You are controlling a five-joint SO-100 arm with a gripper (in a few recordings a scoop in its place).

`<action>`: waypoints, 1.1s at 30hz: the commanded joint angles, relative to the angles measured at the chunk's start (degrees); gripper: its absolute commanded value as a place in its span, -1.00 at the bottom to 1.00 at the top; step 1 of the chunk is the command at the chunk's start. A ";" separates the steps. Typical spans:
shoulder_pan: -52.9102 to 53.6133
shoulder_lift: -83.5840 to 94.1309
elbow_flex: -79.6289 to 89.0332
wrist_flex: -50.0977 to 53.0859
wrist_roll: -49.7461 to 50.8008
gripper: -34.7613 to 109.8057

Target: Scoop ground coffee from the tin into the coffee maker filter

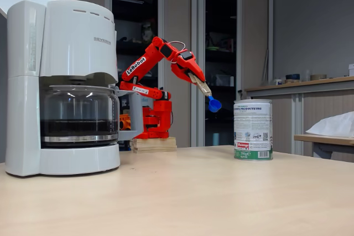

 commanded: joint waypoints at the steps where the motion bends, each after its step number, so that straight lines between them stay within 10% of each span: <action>1: 1.49 1.14 -3.52 1.58 0.44 -0.52; 33: -2.90 -38.58 -22.50 -18.02 -3.16 -0.52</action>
